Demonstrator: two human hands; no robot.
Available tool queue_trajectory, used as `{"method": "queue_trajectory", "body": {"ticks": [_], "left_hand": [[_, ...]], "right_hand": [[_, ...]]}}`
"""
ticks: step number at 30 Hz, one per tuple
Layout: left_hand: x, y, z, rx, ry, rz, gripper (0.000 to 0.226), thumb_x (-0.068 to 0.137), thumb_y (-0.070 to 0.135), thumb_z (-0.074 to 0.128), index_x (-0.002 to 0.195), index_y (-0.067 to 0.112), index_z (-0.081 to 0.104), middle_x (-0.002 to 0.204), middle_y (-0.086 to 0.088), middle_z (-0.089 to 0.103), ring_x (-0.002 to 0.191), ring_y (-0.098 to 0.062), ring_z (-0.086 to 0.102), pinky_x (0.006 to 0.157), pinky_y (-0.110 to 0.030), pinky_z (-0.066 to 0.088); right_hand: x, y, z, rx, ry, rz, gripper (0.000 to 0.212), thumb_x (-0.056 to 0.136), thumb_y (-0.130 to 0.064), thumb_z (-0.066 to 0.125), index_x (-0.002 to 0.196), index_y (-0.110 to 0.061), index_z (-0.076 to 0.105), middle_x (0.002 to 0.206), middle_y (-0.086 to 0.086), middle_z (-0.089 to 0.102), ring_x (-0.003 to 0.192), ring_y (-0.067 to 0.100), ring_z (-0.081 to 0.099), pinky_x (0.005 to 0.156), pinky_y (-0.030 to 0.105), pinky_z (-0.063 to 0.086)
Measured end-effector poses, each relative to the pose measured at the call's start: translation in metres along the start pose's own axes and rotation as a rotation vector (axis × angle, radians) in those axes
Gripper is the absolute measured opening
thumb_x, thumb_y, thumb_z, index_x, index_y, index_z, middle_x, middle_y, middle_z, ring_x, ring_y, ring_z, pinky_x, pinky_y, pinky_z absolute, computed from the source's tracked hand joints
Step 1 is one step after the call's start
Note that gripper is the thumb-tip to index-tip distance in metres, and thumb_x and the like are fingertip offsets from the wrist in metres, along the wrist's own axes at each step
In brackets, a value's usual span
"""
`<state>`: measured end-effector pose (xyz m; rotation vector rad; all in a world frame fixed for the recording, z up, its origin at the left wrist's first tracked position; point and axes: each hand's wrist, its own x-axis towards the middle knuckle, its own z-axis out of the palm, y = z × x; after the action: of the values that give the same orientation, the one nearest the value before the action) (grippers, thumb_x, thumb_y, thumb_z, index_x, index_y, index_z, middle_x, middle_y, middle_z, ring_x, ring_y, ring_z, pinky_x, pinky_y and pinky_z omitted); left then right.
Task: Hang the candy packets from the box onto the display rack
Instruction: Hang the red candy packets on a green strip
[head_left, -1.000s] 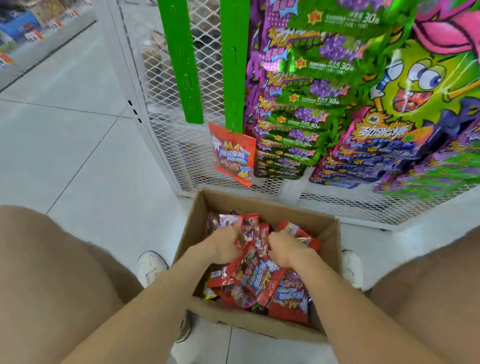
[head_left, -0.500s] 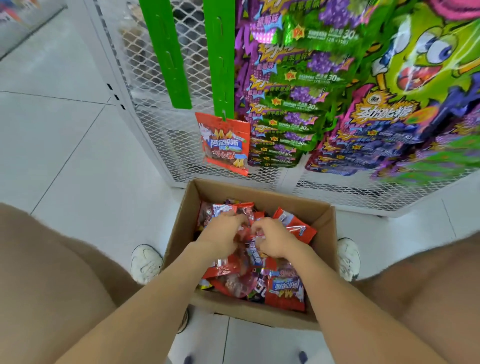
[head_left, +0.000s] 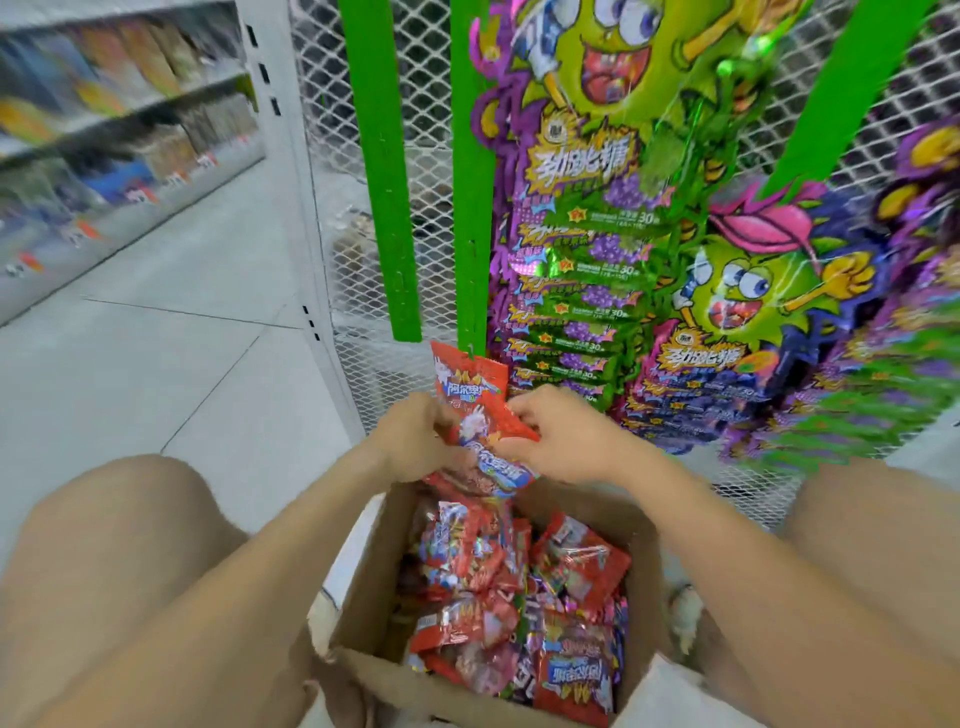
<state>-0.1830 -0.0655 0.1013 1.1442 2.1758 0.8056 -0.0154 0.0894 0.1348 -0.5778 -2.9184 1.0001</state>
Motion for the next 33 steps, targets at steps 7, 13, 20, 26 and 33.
{"method": "queue_trajectory", "body": {"ticks": [7, 13, 20, 26, 33], "left_hand": [[0.015, 0.053, -0.039, -0.018, 0.198, 0.074, 0.085, 0.081, 0.019, 0.089, 0.152, 0.016, 0.042, 0.146, 0.003, 0.049, 0.126, -0.016, 0.055, 0.105, -0.037, 0.051], [0.045, 0.071, -0.041, -0.334, 0.421, -0.008, 0.038, 0.098, 0.025, 0.066, 0.135, 0.017, 0.059, 0.129, 0.002, 0.066, 0.117, -0.019, 0.064, 0.093, -0.031, 0.048], [0.044, 0.070, -0.041, -0.251, 0.408, 0.030, 0.036, 0.098, 0.048, 0.069, 0.093, 0.012, 0.071, 0.063, 0.008, 0.050, 0.061, -0.012, 0.047, 0.060, -0.031, 0.034], [0.020, 0.066, -0.049, -0.140, 0.420, 0.039, 0.058, 0.101, 0.055, 0.062, 0.088, -0.002, 0.063, 0.070, -0.007, 0.048, 0.065, -0.020, 0.048, 0.064, -0.036, 0.033], [-0.007, 0.069, -0.070, -0.245, 0.242, -0.012, 0.040, 0.102, 0.047, 0.064, 0.074, 0.021, 0.076, 0.072, 0.007, 0.076, 0.072, -0.016, 0.072, 0.076, -0.036, 0.052]], "right_hand": [[0.012, -0.016, -0.048, -0.250, 0.054, -0.019, 0.015, 0.097, -0.029, 0.073, 0.092, -0.016, 0.068, 0.075, 0.001, 0.062, 0.076, 0.021, 0.049, 0.087, 0.045, 0.051], [0.027, -0.032, -0.036, -0.297, 0.274, -0.028, 0.012, 0.096, -0.040, 0.071, 0.096, -0.029, 0.074, 0.086, 0.002, 0.071, 0.088, 0.027, 0.062, 0.073, 0.040, 0.054], [0.034, -0.033, -0.033, -0.180, 0.211, -0.037, 0.028, 0.099, 0.003, 0.058, 0.109, -0.018, 0.073, 0.084, 0.003, 0.068, 0.091, 0.025, 0.061, 0.076, 0.037, 0.051], [0.026, -0.041, -0.035, -0.132, 0.278, -0.031, 0.026, 0.103, -0.006, 0.061, 0.119, -0.024, 0.071, 0.110, -0.004, 0.076, 0.105, 0.007, 0.058, 0.086, 0.015, 0.036], [0.029, -0.057, -0.027, 0.157, 0.491, -0.075, 0.011, 0.093, -0.024, 0.078, 0.101, -0.032, 0.077, 0.093, -0.016, 0.076, 0.097, 0.005, 0.070, 0.099, 0.035, 0.054]]}}
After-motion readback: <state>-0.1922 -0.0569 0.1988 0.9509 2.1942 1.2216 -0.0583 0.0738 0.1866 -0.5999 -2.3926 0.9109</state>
